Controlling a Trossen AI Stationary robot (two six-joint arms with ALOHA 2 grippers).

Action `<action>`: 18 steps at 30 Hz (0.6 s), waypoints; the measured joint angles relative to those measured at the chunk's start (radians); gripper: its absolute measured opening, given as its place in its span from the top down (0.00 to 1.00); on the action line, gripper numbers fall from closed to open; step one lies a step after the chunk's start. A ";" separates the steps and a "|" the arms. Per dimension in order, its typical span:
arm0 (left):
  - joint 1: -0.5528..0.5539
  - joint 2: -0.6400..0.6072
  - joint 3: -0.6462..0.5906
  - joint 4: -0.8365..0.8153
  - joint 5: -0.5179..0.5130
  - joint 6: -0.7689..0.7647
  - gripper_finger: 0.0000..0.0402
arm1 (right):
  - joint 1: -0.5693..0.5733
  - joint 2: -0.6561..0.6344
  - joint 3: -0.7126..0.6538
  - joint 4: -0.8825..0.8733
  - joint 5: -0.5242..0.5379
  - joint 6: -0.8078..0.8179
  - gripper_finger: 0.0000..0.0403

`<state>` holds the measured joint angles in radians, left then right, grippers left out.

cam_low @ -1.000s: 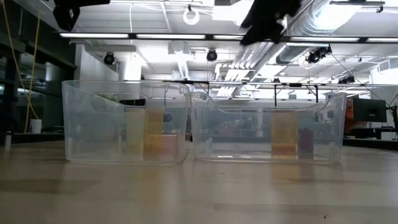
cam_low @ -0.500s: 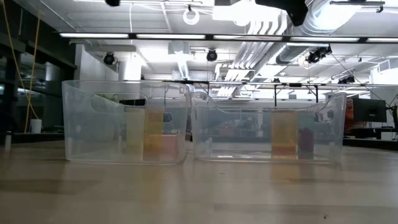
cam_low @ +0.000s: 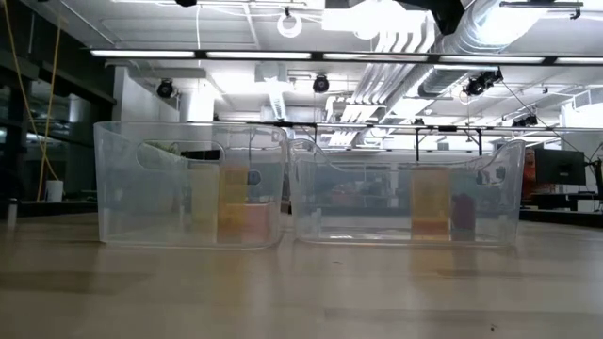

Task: Pick and place medicine bottles into bin by pill shape (circle, oval)
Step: Put the left blue pill bottle into the left transparent bin

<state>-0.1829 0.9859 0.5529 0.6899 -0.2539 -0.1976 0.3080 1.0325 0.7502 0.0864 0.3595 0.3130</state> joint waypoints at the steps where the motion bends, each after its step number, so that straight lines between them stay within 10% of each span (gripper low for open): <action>1: 0.000 0.000 0.000 -0.002 0.000 0.000 1.00 | 0.000 0.000 0.000 0.000 0.000 0.000 0.49; 10: -0.004 -0.004 0.003 -0.122 -0.005 -0.030 0.96 | 0.000 0.000 0.000 0.000 0.000 0.000 0.49; 18: -0.057 -0.004 0.180 -0.424 0.150 -0.152 0.67 | 0.000 0.000 0.000 0.000 0.001 0.003 0.49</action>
<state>-0.2401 0.9817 0.7325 0.2655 -0.1039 -0.3497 0.3077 1.0328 0.7506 0.0868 0.3608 0.3161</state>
